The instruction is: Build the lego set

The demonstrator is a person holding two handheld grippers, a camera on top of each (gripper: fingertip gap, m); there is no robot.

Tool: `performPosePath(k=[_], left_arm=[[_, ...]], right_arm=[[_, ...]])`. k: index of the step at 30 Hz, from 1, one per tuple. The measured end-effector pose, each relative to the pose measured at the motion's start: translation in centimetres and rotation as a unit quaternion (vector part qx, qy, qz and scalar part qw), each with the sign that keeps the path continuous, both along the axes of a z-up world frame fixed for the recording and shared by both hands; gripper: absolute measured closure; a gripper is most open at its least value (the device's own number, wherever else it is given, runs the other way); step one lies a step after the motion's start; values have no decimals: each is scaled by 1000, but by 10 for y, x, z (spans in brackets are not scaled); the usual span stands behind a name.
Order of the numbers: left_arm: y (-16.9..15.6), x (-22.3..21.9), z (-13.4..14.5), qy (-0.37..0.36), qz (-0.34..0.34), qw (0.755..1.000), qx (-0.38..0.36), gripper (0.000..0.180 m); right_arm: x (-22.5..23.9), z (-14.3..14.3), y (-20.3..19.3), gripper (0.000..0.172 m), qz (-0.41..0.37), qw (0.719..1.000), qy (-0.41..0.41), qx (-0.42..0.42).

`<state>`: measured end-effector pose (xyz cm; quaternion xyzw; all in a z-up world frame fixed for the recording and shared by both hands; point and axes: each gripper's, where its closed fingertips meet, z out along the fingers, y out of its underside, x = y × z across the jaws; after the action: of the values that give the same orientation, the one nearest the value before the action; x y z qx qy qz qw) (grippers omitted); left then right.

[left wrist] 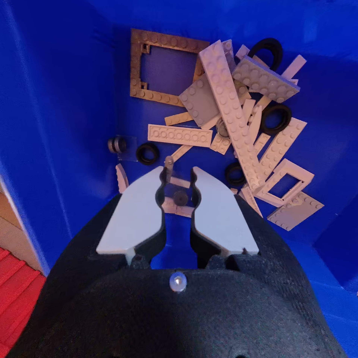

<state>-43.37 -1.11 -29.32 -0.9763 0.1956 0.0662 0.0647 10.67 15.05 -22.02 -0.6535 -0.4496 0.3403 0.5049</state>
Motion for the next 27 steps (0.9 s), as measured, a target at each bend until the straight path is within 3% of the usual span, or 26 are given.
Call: performPosePath(k=[1, 4, 7, 10, 14, 19, 23, 27], left_arm=[[0, 5, 2, -7, -4, 1000, 6, 153], [-3, 43, 3, -88, -27, 996, 11, 150], [-11, 63, -10, -107, -47, 993, -18, 157], [-6, 52, -20, -57, -58, 997, -15, 163], [8, 10, -4, 48, -45, 997, 27, 175], [16, -7, 21, 88, -32, 993, 78, 153], [7, 17, 17, 55, -64, 994, 62, 148], [-12, 68, 8, -41, -108, 993, 33, 148]], right_arm=[[0, 0, 0, 140, 0, 1000, 0, 0], [-1, -1, 0, 140, 1, 1000, 0, -2], [-2, -1, 0, 140, 1, 1000, -2, -1], [-2, -1, 0, 140, 0, 1000, -3, -1], [-2, -2, 1, 140, -2, 1000, -4, -3], [-3, -4, 2, 140, -4, 1000, -7, -6], [-3, -4, 2, 140, -4, 1000, -9, -7], [-3, -4, 2, 140, -4, 1000, -8, -6]])
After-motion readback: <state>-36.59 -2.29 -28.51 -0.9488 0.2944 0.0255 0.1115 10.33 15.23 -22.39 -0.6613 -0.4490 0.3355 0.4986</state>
